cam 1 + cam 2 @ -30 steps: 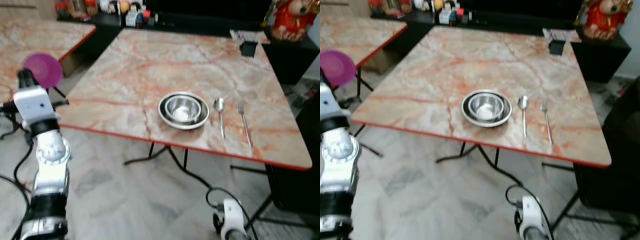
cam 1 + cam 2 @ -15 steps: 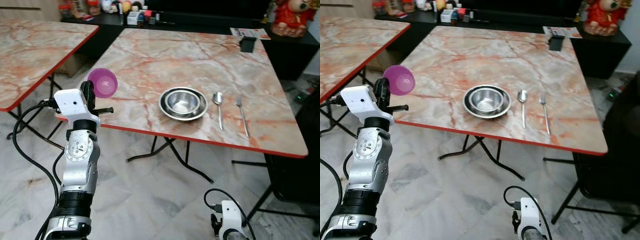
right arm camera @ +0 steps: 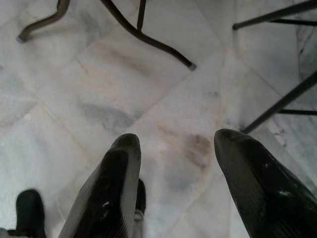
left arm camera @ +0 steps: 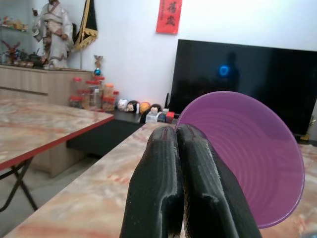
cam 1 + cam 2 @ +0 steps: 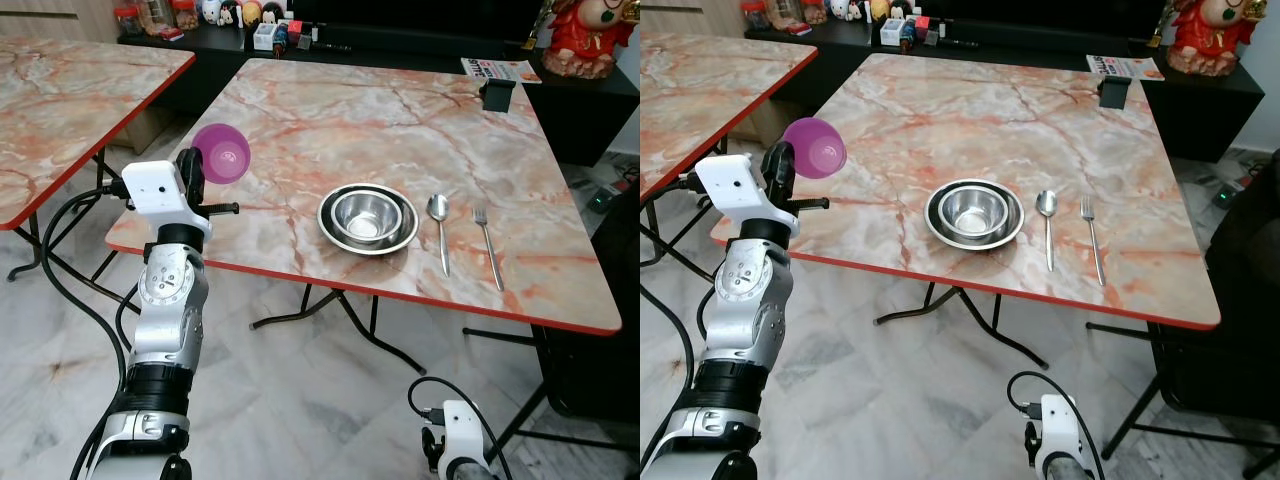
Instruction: Setting the table
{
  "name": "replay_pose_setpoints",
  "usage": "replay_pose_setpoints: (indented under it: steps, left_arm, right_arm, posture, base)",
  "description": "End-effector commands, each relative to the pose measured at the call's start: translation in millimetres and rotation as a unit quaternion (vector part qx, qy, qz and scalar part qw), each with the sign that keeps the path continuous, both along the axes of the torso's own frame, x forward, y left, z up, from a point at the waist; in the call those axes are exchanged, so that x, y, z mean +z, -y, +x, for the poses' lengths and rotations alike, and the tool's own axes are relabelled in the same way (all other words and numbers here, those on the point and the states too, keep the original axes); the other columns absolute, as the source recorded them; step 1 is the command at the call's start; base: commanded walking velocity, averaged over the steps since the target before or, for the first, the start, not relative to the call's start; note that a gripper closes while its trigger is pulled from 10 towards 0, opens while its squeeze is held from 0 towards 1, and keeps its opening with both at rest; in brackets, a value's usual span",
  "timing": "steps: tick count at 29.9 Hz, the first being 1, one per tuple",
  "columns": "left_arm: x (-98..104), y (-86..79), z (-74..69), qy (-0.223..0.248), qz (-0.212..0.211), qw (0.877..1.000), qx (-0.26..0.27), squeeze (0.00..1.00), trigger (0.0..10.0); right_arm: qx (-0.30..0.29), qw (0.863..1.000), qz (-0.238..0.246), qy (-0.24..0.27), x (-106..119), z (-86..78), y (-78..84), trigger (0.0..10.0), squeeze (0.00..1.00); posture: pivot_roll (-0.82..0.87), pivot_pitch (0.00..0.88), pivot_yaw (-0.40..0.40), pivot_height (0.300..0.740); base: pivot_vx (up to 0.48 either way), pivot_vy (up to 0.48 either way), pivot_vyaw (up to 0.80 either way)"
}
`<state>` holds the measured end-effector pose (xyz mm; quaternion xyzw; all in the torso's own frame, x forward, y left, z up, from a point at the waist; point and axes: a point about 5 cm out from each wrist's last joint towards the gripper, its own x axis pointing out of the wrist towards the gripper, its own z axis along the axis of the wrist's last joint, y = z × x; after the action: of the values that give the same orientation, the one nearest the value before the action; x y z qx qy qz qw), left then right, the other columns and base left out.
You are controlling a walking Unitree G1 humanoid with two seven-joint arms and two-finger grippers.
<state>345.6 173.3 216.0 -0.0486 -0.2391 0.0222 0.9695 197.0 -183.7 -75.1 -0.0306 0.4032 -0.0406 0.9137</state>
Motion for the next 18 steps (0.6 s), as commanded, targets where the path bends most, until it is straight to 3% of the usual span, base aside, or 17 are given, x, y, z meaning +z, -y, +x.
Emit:
replay_pose_setpoints:
  steps: [1, 18]
  left_arm:
    - [1.0, 0.1, 0.5, 0.000, 0.002, 1.000, -0.006, 0.00, 10.0]
    - [4.3, 3.7, -0.2, 0.005, 0.013, 1.000, -0.015, 0.00, 10.0]
  right_arm:
    - [0.003, 1.000, -0.001, 0.001, -0.4, -1.0, -0.4, 10.0, 0.00]
    - [-0.001, 1.000, -0.003, -0.003, -0.6, -1.0, 0.2, 10.0, 0.00]
  posture:
    - [0.02, 0.085, -0.010, 0.740]
    - [0.03, 0.115, -0.013, 0.740]
  base:
    - [0.296, 0.000, 0.00]
    - [0.298, 0.000, 0.00]
